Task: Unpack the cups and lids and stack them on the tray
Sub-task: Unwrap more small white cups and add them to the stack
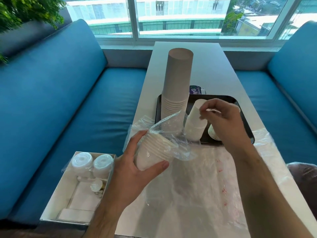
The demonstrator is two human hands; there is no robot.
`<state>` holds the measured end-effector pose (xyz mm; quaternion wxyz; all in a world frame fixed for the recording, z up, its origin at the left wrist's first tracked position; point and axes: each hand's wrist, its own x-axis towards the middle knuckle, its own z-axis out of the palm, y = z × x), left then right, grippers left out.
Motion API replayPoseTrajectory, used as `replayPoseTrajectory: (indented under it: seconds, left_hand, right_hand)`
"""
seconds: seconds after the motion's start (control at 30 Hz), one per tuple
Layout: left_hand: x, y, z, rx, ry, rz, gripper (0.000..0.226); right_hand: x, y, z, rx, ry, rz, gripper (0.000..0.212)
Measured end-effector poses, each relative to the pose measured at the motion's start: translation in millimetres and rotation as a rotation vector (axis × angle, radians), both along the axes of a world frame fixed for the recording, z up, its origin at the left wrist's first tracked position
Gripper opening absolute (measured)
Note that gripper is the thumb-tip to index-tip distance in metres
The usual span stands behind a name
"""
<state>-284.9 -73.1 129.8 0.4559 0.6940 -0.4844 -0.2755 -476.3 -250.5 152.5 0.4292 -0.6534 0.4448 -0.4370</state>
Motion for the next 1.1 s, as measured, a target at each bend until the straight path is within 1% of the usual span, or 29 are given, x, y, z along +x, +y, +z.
replayPoseTrajectory:
  seconds: [0.03,0.07,0.17,0.2,0.3,0.33,0.43,0.57,0.67,0.73,0.8,0.87,0.93,1.0,1.1]
  left_hand:
    - [-1,0,-1,0.006,-0.006,-0.001,0.080]
    - [-2,0,-1,0.011,-0.008,-0.001,0.082]
    - [-4,-1,-1,0.025,-0.001,-0.007,0.088]
    - [-6,-1,-1,0.033,0.001,-0.016,0.089]
    - [-10,-2,0,0.050,0.020,-0.038,0.086]
    - [-12,-3,1,0.055,0.022,-0.045,0.083]
    - [-14,-5,2,0.057,0.032,-0.048,0.080]
    - [-15,-5,4,0.084,0.013,-0.029,0.077]
    - [-15,-3,5,0.110,0.000,-0.028,0.077]
    - [-15,-2,6,0.120,-0.005,-0.030,0.077]
    - [-14,-1,6,0.131,-0.019,-0.028,0.078]
    - [-13,-1,5,0.136,-0.033,-0.021,0.079]
    - [-14,-1,6,0.138,-0.031,-0.026,0.079]
    - [-17,-1,6,0.135,-0.007,-0.038,0.077]
    - [-18,-1,7,0.126,0.017,-0.035,0.076]
  right_hand:
    - [-2,8,8,0.037,0.007,0.127,0.023]
    - [-4,14,14,0.049,0.059,0.245,0.023]
    - [-7,23,20,0.102,0.186,0.507,0.017]
    - [-8,25,21,0.129,0.205,0.560,0.014]
    - [-3,32,22,0.133,0.248,0.673,0.023]
    - [-1,34,22,0.125,0.262,0.695,0.022]
    - [5,37,21,0.081,0.312,0.721,0.017]
    - [6,40,18,0.066,0.282,0.706,0.022]
    - [5,40,17,0.055,0.285,0.694,0.029]
    - [2,40,17,0.043,0.269,0.672,0.029]
    - [-1,38,18,0.069,0.217,0.631,0.029]
    - [-3,37,19,0.133,0.161,0.594,0.033]
    - [-1,38,20,0.145,0.176,0.613,0.035]
    - [5,42,19,0.127,0.222,0.655,0.032]
    - [9,45,15,0.122,0.206,0.650,0.024]
